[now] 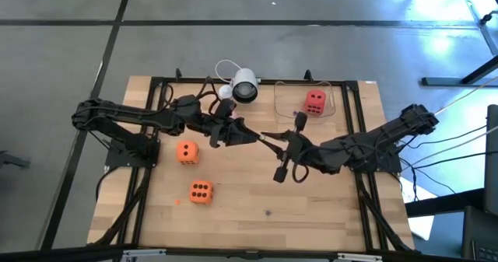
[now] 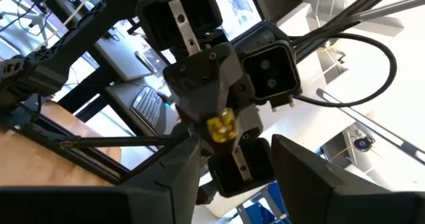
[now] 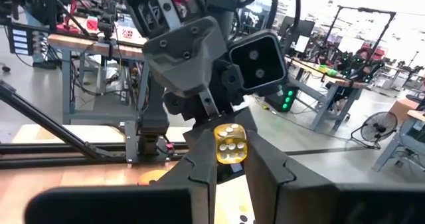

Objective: Pick & Place Dice
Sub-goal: Put the small yellow dice into the transparent container

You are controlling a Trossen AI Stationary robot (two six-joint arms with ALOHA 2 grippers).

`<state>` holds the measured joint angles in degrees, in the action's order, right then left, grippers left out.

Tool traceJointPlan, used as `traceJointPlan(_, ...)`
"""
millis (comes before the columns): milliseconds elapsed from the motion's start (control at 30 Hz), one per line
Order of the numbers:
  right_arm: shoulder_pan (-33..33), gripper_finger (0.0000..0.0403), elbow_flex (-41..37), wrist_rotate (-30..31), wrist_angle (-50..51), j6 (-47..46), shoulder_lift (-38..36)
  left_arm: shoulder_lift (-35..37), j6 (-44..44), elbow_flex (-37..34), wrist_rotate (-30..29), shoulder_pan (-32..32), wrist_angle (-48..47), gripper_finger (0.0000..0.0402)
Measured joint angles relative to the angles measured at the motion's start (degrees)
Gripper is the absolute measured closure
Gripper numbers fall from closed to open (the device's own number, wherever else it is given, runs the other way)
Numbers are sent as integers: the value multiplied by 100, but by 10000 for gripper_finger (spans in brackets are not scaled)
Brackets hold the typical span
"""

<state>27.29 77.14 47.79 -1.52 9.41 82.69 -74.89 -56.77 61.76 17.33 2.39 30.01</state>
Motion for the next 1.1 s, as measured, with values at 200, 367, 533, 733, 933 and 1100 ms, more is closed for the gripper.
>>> traceJointPlan(200, 0, 351, 0, 237, 3, 45, -95, 0, -2, 0, 38, 2, -23, 214)
traceJointPlan(367, -9, 351, -2, 513, 275, -236, -289, 17, -100, 2, 565, 150, -276, 214)
traceJointPlan(533, -168, 351, -4, 498, 1267, -1621, -726, 128, -336, 2, 1609, 569, -522, 214)
traceJointPlan(733, -598, 351, -4, -119, 3184, -3665, -1188, 688, 151, 2, 1487, 1129, -2166, 215)
traceJointPlan(933, -1177, 351, -4, -789, 4502, -4774, -1263, 1499, 1291, 2, 250, 1714, -4731, 215)
traceJointPlan(1100, -1880, 351, -4, -1584, 5027, -5077, -1162, 2062, 1688, 2, -826, 1756, -6184, 215)
